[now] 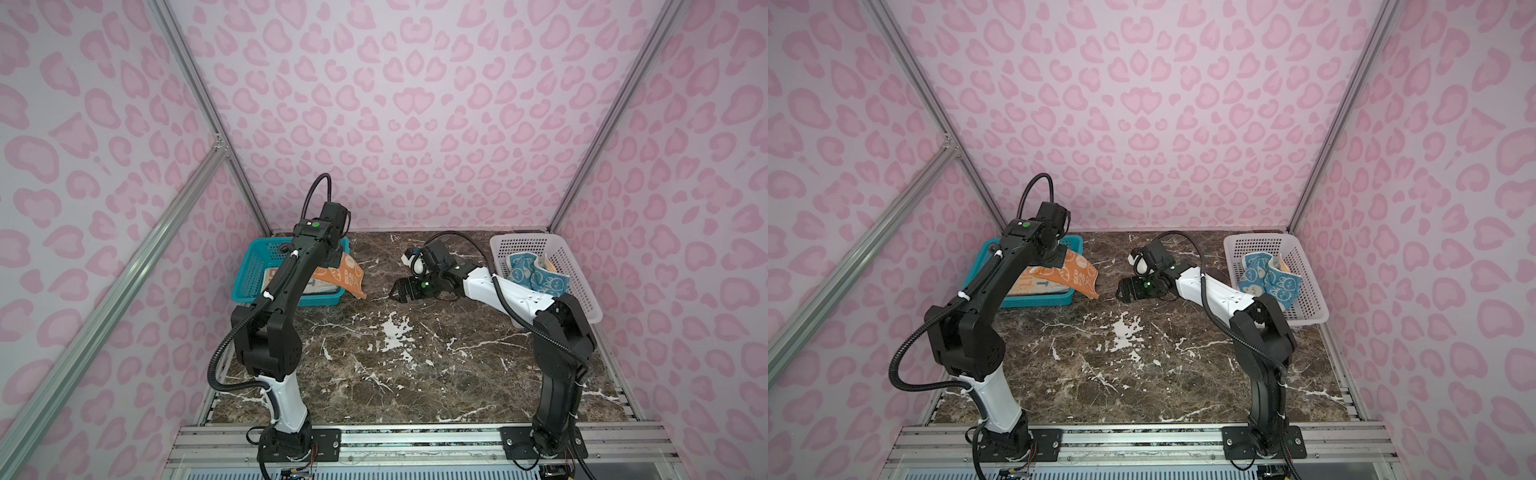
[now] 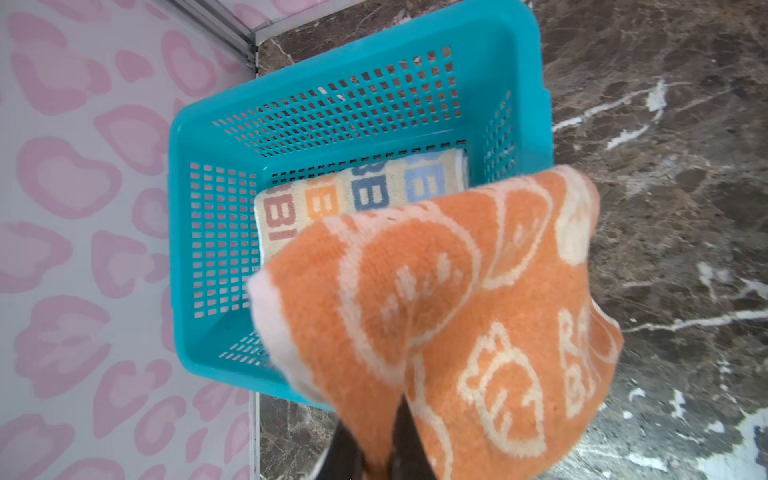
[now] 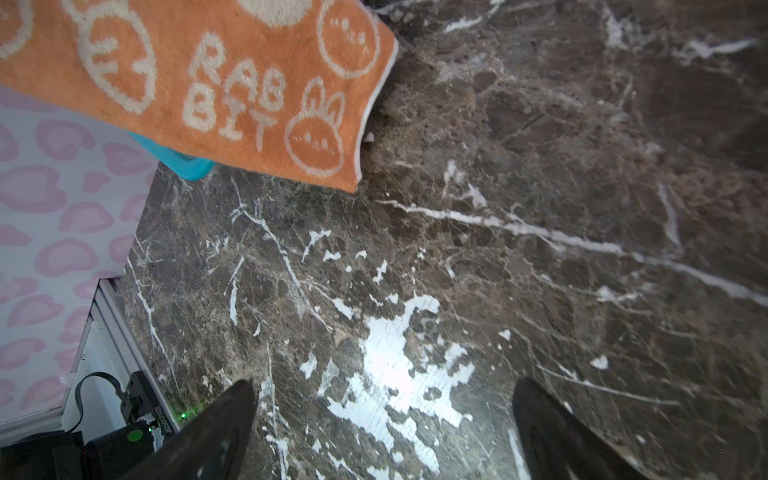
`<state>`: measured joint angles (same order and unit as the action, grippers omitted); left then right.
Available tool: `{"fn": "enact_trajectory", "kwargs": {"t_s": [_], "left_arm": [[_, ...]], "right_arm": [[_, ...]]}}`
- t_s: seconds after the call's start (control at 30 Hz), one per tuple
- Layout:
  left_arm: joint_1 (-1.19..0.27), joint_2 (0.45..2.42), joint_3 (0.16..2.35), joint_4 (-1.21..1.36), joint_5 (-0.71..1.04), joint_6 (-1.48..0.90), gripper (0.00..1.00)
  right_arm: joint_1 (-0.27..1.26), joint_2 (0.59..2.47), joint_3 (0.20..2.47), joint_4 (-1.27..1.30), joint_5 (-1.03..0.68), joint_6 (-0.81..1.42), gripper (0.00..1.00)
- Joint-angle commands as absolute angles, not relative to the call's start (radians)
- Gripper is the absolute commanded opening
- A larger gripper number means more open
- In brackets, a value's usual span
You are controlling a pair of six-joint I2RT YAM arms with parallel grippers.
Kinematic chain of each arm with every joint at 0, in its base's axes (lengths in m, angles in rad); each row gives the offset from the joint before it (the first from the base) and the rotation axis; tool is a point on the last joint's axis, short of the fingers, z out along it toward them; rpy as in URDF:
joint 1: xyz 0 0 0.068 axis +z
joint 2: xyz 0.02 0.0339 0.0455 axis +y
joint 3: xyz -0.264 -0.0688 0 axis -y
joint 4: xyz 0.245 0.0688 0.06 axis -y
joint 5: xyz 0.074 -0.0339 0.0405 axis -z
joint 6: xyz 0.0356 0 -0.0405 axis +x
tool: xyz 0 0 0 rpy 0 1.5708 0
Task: Fold and stack the towels
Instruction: 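Carry the orange strip with the left gripper into the teal basket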
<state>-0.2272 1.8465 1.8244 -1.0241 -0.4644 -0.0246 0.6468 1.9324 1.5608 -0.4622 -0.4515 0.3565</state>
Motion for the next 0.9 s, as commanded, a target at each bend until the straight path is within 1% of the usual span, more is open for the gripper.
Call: {"fn": "enact_trajectory", "kwargs": {"t_s": [0.0, 0.13, 0.6, 0.7, 0.87], "left_arm": [[-0.192, 1.834, 1.801, -0.935, -0.479, 0.048, 0.04], [-0.146, 1.839, 1.77, -0.861, -0.489, 0.099, 0.04], [-0.026, 1.894, 1.721, -0.735, -0.473, 0.113, 0.04], [0.008, 1.912, 1.717, -0.717, -0.456, 0.107, 0.04], [0.039, 1.952, 1.731, -0.709, -0.491, 0.103, 0.04]], "right_arm": [[0.656, 1.975, 1.626, -0.482, -0.469, 0.348, 0.98], [0.669, 2.024, 1.715, -0.493, -0.476, 0.348, 0.98], [0.689, 2.248, 2.05, -0.597, -0.517, 0.367, 0.98], [0.689, 2.277, 2.085, -0.6, -0.528, 0.381, 0.98], [0.69, 2.286, 2.098, -0.604, -0.535, 0.388, 0.98]]}}
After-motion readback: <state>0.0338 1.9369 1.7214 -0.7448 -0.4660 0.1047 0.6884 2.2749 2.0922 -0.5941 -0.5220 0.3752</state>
